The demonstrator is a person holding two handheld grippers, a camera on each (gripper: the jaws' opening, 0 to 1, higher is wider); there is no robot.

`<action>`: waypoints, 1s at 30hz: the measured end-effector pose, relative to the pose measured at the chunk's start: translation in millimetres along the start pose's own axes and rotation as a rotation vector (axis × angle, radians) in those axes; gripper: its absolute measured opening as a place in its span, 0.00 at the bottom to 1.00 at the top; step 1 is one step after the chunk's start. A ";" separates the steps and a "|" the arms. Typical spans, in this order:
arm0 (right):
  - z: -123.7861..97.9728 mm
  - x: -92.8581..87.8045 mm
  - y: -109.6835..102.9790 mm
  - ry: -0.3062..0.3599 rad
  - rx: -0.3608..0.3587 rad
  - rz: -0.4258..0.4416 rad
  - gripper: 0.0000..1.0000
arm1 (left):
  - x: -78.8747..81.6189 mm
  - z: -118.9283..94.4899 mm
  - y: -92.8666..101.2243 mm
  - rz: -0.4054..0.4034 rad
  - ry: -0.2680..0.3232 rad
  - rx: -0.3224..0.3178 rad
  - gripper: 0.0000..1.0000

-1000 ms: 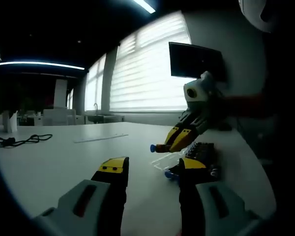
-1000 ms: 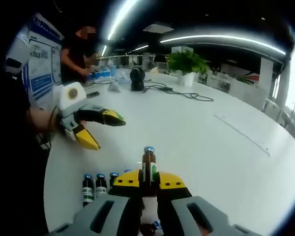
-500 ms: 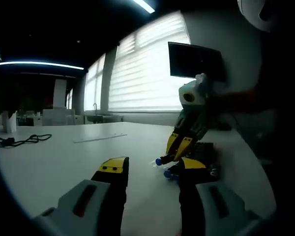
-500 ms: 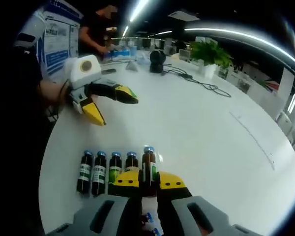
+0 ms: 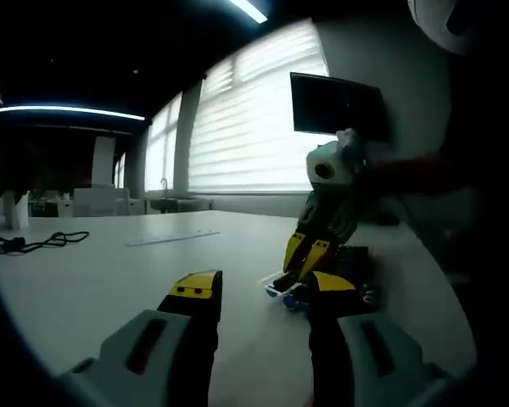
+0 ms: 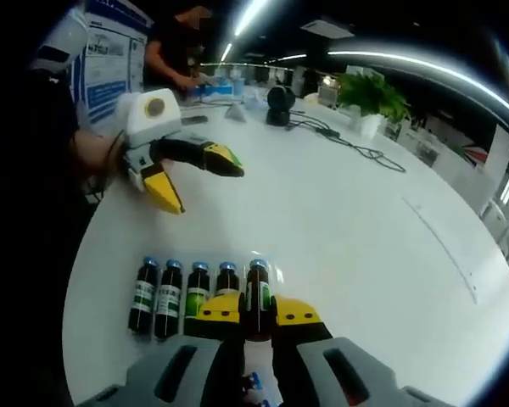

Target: Grip medicine bottles put into box

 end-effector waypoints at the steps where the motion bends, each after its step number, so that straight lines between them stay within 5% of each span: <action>1: -0.2 -0.1 0.1 0.000 0.000 -0.002 0.08 | 0.0 0.0 0.0 0.000 0.000 0.000 0.33; 7: -4.5 4.6 -2.5 0.034 0.008 0.020 0.13 | 0.4 0.4 1.1 0.001 0.000 -0.001 0.33; 13: -15.5 5.4 8.7 0.107 -0.050 0.098 0.06 | 0.8 0.3 1.5 0.002 0.002 -0.001 0.33; 15: -17.1 1.4 10.4 0.101 -0.047 0.108 0.00 | 1.0 0.3 1.6 0.001 0.002 0.000 0.33; 30: -15.0 -21.1 8.2 0.081 -0.024 0.148 0.00 | 0.5 -0.4 0.6 0.002 0.002 0.000 0.33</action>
Point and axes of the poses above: the point that each gripper's makers call its tool centre point, and the gripper's own axes: z roughly forward along the fingers, y roughly to its right, x roughly out of its top, the point moved 10 cm from there along -z, roughly backward along the fingers, and after that the axes turned 2 degrees about x, right-handed, at the moved point
